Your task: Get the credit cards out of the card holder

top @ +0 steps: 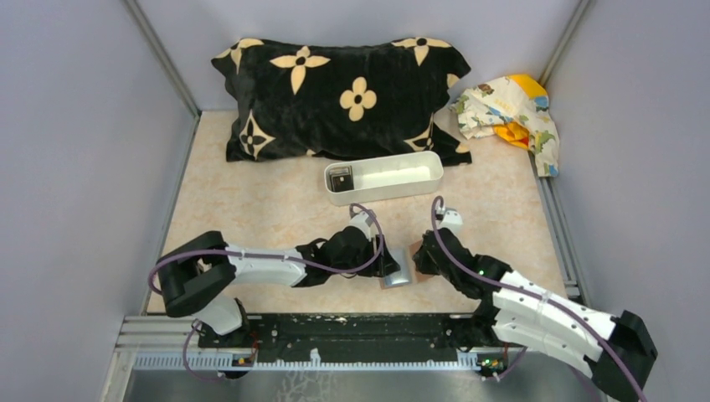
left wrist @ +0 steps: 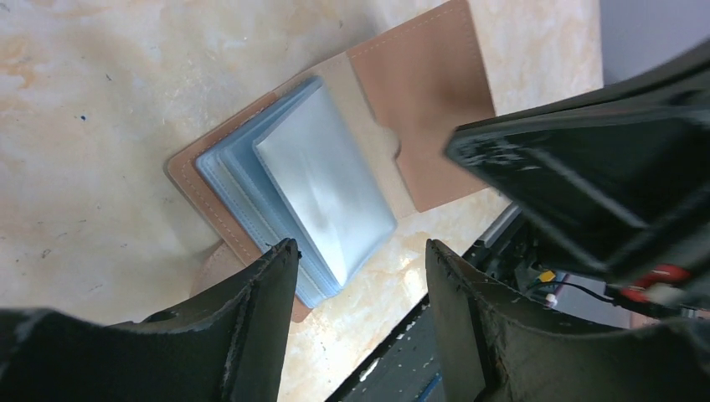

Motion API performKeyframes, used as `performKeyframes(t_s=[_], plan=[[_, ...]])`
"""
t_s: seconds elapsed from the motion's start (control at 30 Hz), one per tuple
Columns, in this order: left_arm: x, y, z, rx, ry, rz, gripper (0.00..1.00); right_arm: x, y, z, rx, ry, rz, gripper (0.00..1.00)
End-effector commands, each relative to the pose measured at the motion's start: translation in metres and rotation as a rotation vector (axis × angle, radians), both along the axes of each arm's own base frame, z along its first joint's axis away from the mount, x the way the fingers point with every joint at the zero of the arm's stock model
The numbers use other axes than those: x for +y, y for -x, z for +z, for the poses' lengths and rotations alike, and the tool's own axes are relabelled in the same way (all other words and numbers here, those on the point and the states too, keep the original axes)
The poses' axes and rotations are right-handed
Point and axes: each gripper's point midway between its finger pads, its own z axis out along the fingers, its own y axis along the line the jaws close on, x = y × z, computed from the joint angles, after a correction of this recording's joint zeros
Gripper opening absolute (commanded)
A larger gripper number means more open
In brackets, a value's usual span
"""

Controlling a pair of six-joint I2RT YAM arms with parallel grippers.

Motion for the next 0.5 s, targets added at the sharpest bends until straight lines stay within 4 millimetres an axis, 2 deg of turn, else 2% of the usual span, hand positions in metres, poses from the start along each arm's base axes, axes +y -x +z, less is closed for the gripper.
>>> performKeyframes(t_s=[0.0,0.13,0.47], plan=[[0.004,0.000,0.014,-0.028,0.028,0.009,0.63,0.023,-0.004,-0.011,0.014,-0.060,0.051,0.00],[0.004,0.002,0.010,-0.016,0.026,0.004,0.63,0.022,0.002,-0.033,0.060,-0.053,0.048,0.00],[0.000,0.007,-0.003,0.026,0.039,-0.010,0.64,0.016,0.011,-0.050,0.090,-0.063,0.038,0.00]])
